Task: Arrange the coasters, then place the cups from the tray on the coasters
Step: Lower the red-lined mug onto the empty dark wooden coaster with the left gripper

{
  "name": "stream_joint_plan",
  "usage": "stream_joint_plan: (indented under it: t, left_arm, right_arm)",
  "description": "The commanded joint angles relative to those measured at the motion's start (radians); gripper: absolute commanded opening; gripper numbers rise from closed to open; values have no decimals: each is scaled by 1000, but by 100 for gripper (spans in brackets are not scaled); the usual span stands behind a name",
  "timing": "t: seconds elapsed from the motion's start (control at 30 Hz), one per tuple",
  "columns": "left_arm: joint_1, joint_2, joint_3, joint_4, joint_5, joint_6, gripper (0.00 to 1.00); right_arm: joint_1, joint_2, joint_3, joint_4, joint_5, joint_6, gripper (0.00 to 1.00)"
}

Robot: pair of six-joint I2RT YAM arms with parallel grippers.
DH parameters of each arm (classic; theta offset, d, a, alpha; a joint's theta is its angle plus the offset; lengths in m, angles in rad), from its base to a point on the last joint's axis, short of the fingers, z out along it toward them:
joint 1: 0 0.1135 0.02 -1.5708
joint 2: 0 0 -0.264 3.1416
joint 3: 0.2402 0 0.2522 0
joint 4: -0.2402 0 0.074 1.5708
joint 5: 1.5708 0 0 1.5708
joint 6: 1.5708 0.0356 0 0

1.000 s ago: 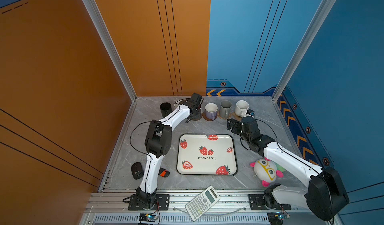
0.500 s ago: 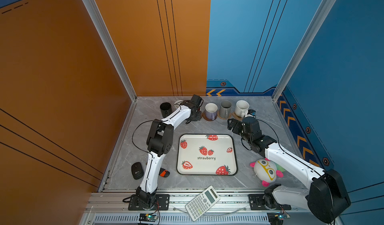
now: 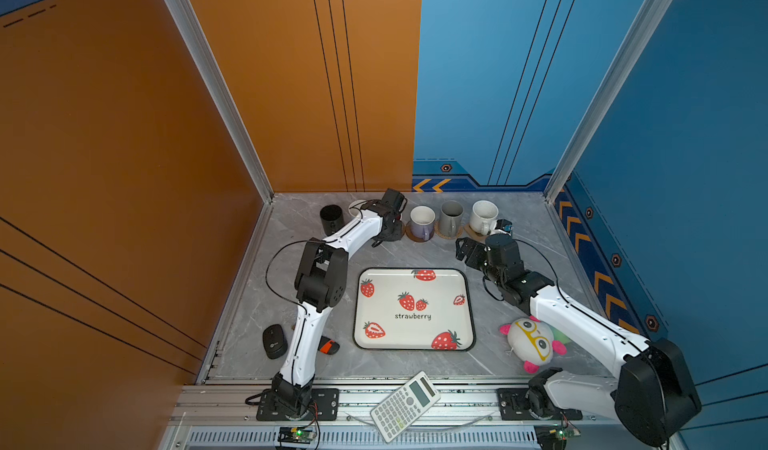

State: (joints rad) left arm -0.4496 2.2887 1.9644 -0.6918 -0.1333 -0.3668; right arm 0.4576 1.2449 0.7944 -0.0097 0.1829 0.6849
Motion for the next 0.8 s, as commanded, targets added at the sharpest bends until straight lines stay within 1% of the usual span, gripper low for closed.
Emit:
stream_joint_plan:
  t: [0.0,0.3,0.4,0.53,0.7,0.77]
  left_arm:
    - [17,10,51,9,-22,-15,0]
    - [23,41,90,-27,-11,-20,0]
    - [23,42,89,-28,-9,-20,2]
    - [23,36,82,-30,-3,-23,8]
    - [24,31,80,-30,1,-23,18]
    - [22,28,79,-29,1,-23,20]
  right_arm:
    - [-5,-24,-10,-21,-11,-10,97]
    - [-8,-34,-11,-32,-6,-12,97]
    - [-10,-33,-10,-32,-7,-11,97]
    - [-10,-34,-11,-30,-10,-11,97]
    - [-10,-36,-11,-31,-10,-10,96]
    - [-10,-37,-10,-32,-11,-11,96]
